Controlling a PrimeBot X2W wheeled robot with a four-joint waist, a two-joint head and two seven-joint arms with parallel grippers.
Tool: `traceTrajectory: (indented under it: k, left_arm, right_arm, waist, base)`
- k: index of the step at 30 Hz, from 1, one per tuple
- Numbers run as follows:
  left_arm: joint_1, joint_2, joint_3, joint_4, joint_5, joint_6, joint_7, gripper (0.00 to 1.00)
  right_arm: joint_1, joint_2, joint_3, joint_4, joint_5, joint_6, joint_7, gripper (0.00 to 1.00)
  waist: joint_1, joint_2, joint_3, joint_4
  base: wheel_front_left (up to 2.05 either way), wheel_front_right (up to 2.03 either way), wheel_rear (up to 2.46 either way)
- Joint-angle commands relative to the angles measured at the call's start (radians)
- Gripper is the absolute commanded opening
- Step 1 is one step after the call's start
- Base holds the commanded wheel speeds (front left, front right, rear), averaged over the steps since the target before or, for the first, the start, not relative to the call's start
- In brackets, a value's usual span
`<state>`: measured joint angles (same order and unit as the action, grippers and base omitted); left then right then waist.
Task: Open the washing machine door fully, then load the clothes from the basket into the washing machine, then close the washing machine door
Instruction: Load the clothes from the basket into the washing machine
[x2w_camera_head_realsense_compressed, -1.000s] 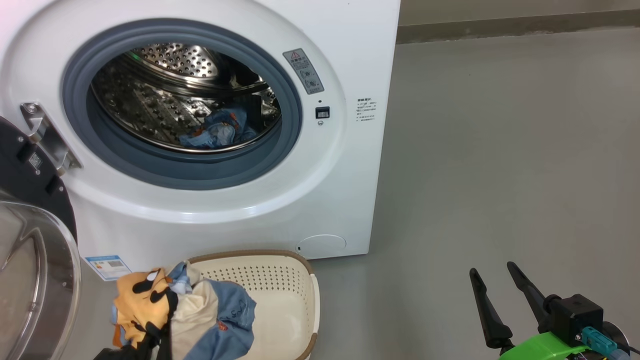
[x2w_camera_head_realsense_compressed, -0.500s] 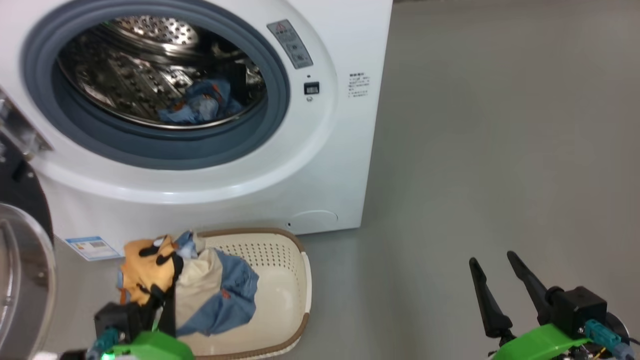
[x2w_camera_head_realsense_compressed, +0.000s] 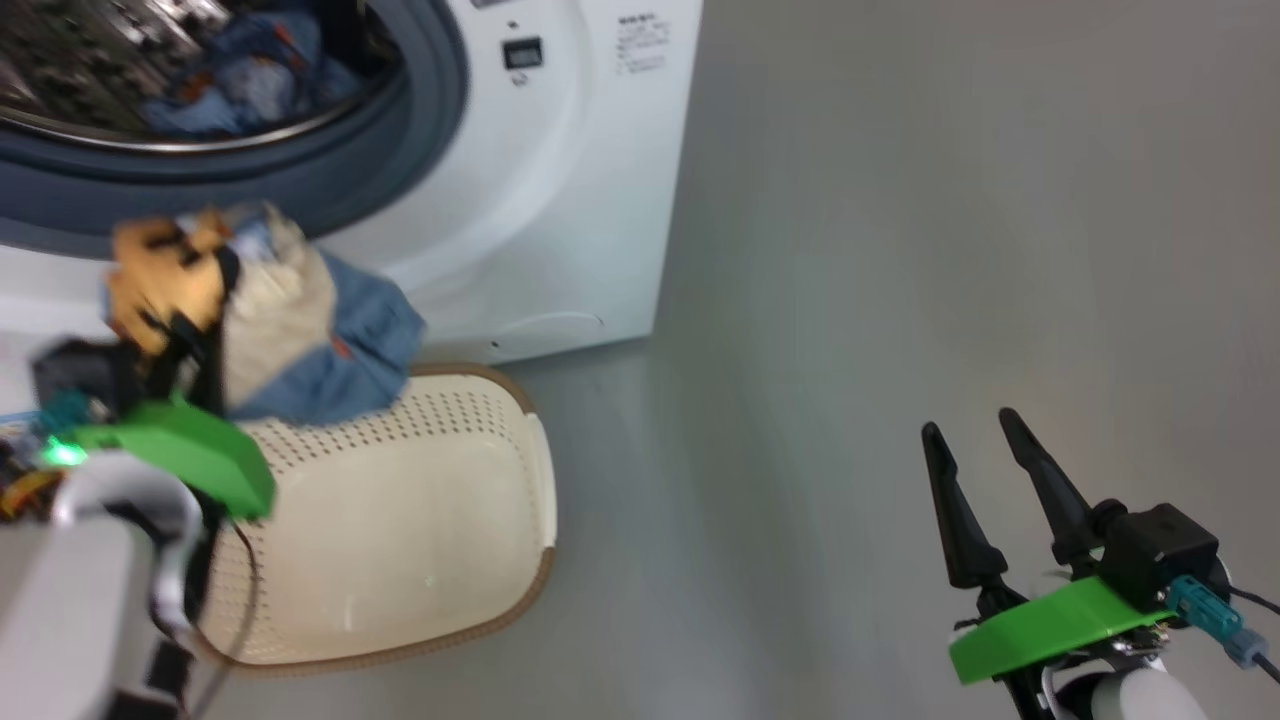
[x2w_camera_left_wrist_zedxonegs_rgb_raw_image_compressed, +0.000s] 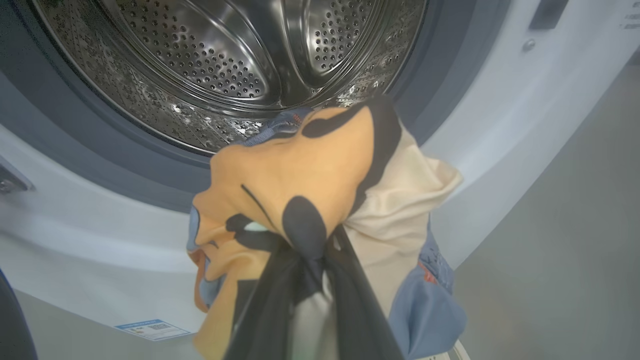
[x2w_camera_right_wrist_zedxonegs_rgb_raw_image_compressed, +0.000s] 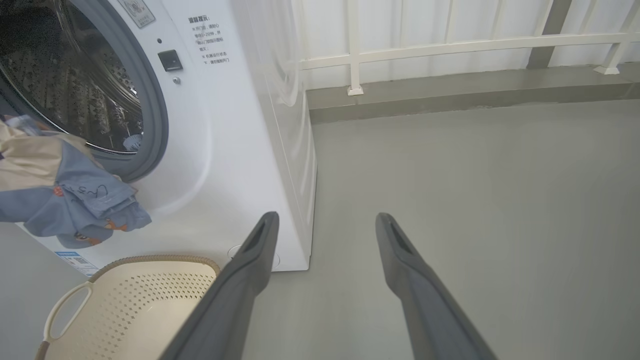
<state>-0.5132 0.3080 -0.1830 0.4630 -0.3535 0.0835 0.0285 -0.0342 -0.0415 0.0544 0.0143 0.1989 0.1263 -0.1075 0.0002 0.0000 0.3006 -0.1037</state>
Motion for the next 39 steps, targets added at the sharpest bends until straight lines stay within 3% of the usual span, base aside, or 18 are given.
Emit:
traceTrajectory:
  k: [1, 8, 20, 23, 30, 38, 39]
  left_arm:
    - [-0.054, 0.049, 0.041, -0.013, 0.005, -0.003, 0.003, 0.0]
    - [-0.288, 0.161, 0.069, 0.072, -0.001, -0.038, 0.113, 0.0]
    - [-0.606, 0.297, 0.103, 0.09, -0.008, -0.069, 0.228, 0.0]
    - [-0.674, 0.329, 0.112, 0.079, -0.007, -0.079, 0.22, 0.0]
    - [-0.814, 0.38, 0.118, 0.079, 0.027, -0.097, 0.08, 0.0]
    - [-0.903, 0.396, 0.116, 0.192, 0.073, -0.044, -0.037, 0.0]
    - [-0.906, 0.397, 0.114, 0.21, 0.075, -0.037, -0.035, 0.7]
  right_arm:
    - [-0.032, -0.009, 0.029, -0.015, 0.022, 0.004, -0.016, 1.0]
    - [-0.109, -0.009, 0.076, 0.069, 0.065, 0.004, -0.089, 1.0]
    - [-0.205, -0.009, 0.137, 0.15, 0.142, 0.004, -0.148, 1.0]
    - [-0.224, -0.009, 0.148, 0.161, 0.157, 0.004, -0.152, 1.0]
    - [-0.259, -0.009, 0.165, 0.156, 0.185, 0.004, -0.154, 1.0]
    - [-0.274, -0.009, 0.176, 0.152, 0.208, 0.004, -0.154, 1.0]
    - [-0.275, -0.009, 0.176, 0.152, 0.21, 0.004, -0.154, 1.0]
  waist:
    - [-0.0002, 0.0, 0.105, -0.089]
    - [-0.0002, 0.0, 0.221, -0.179]
    - [-0.0002, 0.0, 0.374, -0.264]
    - [-0.0002, 0.0, 0.404, -0.278]
    - [-0.0002, 0.0, 0.46, -0.297]
    - [-0.0002, 0.0, 0.484, -0.306]
    - [-0.0002, 0.0, 0.484, -0.306]
  base:
    - [0.0, 0.0, 0.0]
    - [0.0, 0.0, 0.0]
    - [0.0, 0.0, 0.0]
    - [0.0, 0.0, 0.0]
    - [0.0, 0.0, 0.0]
    - [0.0, 0.0, 0.0]
    - [0.0, 0.0, 0.0]
